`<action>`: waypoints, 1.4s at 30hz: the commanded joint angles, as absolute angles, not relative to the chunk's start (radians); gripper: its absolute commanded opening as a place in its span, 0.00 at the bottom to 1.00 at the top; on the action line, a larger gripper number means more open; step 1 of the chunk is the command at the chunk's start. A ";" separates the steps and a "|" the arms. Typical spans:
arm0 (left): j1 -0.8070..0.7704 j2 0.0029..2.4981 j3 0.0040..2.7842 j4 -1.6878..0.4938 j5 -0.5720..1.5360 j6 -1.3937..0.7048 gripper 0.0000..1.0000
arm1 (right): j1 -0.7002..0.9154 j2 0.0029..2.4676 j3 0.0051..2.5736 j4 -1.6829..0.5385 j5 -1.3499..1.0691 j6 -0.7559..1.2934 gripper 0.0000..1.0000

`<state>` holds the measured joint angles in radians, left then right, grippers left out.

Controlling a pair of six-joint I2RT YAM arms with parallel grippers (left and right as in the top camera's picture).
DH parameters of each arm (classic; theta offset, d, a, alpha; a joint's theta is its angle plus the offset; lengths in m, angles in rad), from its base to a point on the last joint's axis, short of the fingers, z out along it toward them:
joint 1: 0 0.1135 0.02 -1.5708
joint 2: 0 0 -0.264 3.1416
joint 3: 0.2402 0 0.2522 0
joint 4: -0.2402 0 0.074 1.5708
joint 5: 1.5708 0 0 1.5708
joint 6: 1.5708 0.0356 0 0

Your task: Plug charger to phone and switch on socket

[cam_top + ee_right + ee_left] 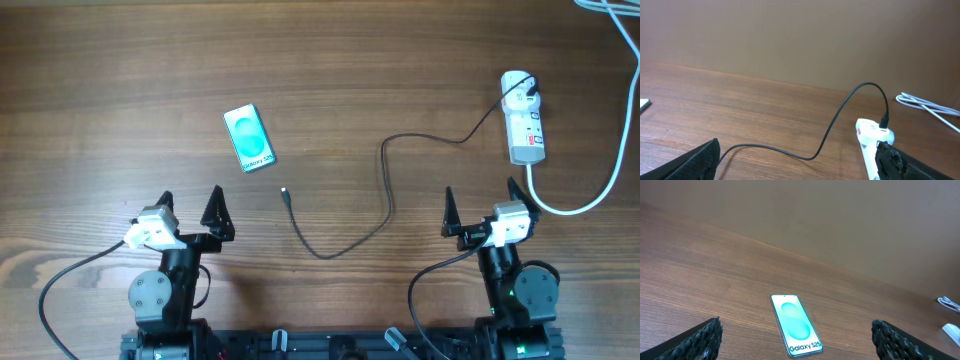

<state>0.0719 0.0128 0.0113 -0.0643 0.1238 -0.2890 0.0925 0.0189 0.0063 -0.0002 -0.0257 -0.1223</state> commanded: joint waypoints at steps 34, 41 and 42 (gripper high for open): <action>0.067 0.007 0.078 0.007 0.141 -0.278 1.00 | 0.088 0.007 0.005 0.002 -0.038 -0.131 1.00; 0.067 0.007 0.159 -0.133 0.141 -0.295 1.00 | 0.088 0.007 0.005 0.002 -0.038 -0.131 1.00; 0.067 0.007 0.174 -0.152 0.141 -0.295 1.00 | 0.088 0.007 0.005 0.002 -0.038 -0.131 1.00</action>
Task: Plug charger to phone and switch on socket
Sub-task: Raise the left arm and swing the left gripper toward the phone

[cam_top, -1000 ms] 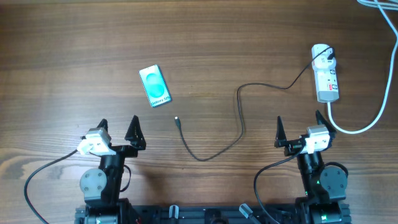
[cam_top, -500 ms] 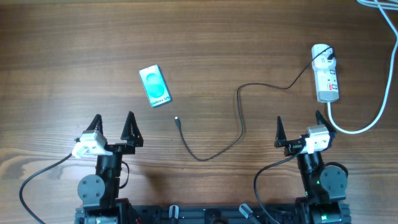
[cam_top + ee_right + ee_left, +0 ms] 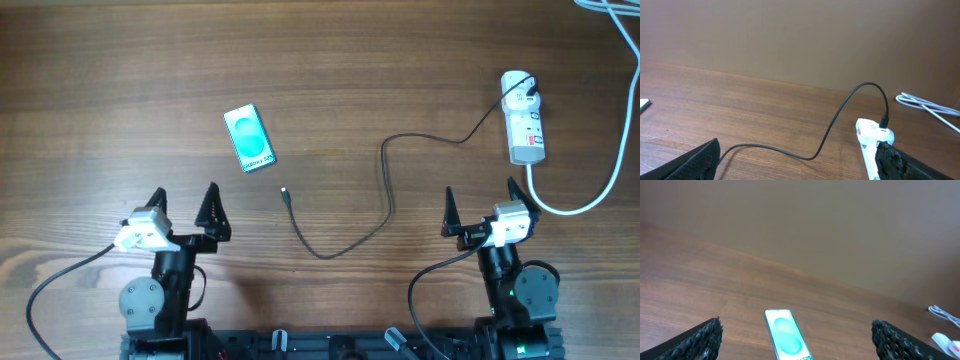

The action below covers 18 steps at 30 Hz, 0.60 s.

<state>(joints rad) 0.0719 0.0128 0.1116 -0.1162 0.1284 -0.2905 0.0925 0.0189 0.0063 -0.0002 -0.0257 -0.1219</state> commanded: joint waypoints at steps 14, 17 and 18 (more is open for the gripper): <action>0.067 0.372 0.607 -0.466 0.153 -0.291 1.00 | 0.088 0.007 0.005 0.002 -0.038 -0.131 1.00; 0.067 0.535 0.766 -0.563 0.180 -0.290 1.00 | 0.088 0.007 0.005 0.002 -0.039 -0.131 1.00; 0.067 0.604 0.838 -0.613 0.186 -0.291 1.00 | 0.088 0.007 0.005 0.002 -0.038 -0.131 1.00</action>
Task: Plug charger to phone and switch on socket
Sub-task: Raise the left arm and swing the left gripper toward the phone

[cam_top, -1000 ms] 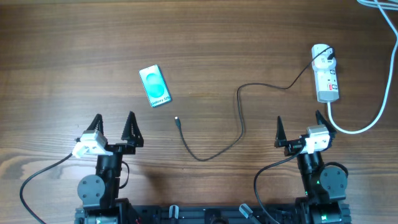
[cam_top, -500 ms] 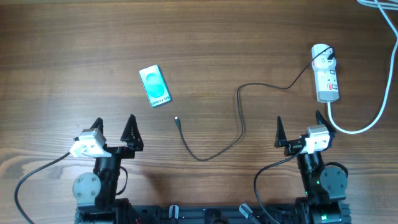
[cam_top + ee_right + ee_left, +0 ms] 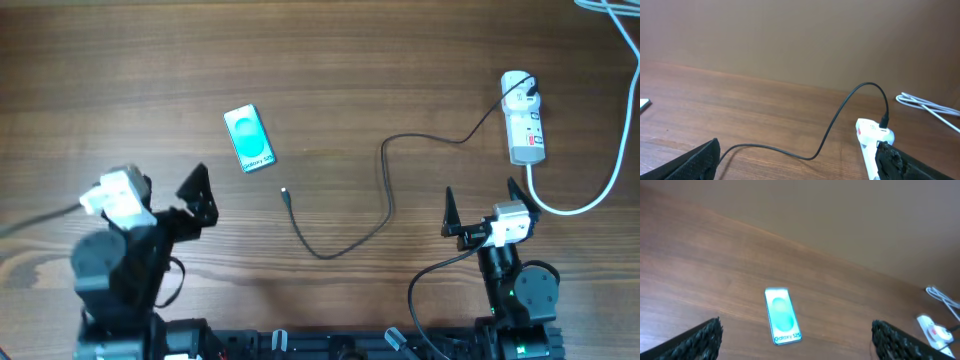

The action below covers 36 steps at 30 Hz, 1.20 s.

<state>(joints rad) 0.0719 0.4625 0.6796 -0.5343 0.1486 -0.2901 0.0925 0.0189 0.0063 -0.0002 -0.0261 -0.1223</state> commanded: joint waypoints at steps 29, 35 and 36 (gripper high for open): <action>0.067 1.408 1.540 -1.164 0.186 -0.246 1.00 | 0.088 0.007 0.005 0.002 -0.039 -0.131 1.00; 0.067 1.408 1.539 -1.161 0.186 -0.246 0.56 | 0.088 0.007 0.005 0.002 -0.038 -0.131 1.00; 0.067 1.409 1.539 -1.161 0.186 -0.246 0.43 | 0.088 0.007 0.005 0.002 -0.038 -0.131 1.00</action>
<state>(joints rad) 0.0719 1.4109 1.5196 -1.1648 0.1761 -0.2584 0.0925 0.0193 0.0063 -0.0006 -0.0257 -0.1223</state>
